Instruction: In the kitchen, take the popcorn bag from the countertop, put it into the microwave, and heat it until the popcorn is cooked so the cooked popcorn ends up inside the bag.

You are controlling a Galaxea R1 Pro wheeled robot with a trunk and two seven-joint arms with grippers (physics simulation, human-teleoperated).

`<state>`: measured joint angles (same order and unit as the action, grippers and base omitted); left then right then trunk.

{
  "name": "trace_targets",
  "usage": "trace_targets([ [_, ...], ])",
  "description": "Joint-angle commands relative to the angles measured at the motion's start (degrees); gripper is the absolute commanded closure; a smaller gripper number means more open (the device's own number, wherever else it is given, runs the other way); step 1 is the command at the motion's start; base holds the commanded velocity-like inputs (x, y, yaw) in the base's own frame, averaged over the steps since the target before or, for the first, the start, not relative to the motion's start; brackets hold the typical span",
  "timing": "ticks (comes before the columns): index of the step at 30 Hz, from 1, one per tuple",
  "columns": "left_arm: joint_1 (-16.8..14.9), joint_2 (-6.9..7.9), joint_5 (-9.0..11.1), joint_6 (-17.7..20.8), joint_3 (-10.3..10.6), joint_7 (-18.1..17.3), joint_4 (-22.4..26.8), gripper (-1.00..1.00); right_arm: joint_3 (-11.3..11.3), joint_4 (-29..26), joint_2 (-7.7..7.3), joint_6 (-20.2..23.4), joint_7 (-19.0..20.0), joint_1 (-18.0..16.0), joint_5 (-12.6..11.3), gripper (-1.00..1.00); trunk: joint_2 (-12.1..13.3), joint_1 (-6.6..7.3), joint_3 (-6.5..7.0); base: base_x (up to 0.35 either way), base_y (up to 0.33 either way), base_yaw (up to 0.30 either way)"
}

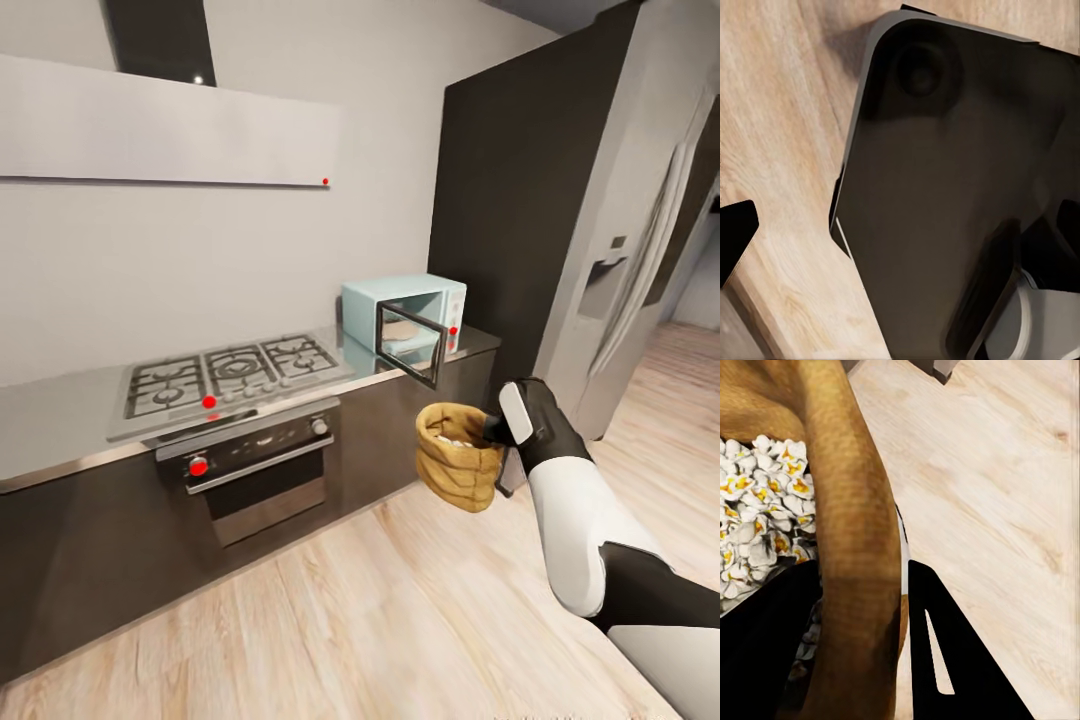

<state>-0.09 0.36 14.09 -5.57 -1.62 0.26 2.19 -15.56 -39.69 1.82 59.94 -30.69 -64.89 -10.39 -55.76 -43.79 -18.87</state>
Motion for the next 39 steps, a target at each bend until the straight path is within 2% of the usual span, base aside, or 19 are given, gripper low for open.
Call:
trace_targets([
  [1, 0.0, 0.00, 0.1, -0.1, -0.1, 0.0, 0.0, -1.00, -0.2, 0.0, 0.04, 0.0, -0.6, -0.1, -0.6, 1.00, 0.0, -0.01, -0.05, 0.000, 0.000, -0.250],
  [8, 0.0, -0.01, 0.1, -0.1, -0.1, 0.1, 0.0, -1.00, -0.3, 0.0, -0.05, 0.1, -0.5, -0.1, -0.7, 1.00, 0.0, -0.01, 0.10, 0.000, 0.000, -0.250],
  [12, 0.0, -0.01, 0.1, -0.1, -0.1, 0.1, 0.0, -1.00, -2.2, -0.1, -0.84, 0.1, -0.6, -0.1, -0.6, 1.00, 0.0, -0.01, 0.19, 0.000, 0.000, -0.250],
  [18, 0.0, -0.01, 0.1, 0.1, 0.0, 0.1, 0.0, -1.00, -2.6, -0.1, -1.11, 0.1, -0.6, -0.1, -0.6, 1.00, 0.0, -0.01, 0.31, 0.150, -0.095, -0.234],
  [39, 0.0, 0.17, 0.2, 0.4, 0.0, 0.1, 0.0, -1.00, -2.6, -0.1, -1.02, 0.1, -0.6, -0.1, -0.7, 1.00, 0.0, -0.01, 0.32, 0.309, -0.023, -0.008],
])
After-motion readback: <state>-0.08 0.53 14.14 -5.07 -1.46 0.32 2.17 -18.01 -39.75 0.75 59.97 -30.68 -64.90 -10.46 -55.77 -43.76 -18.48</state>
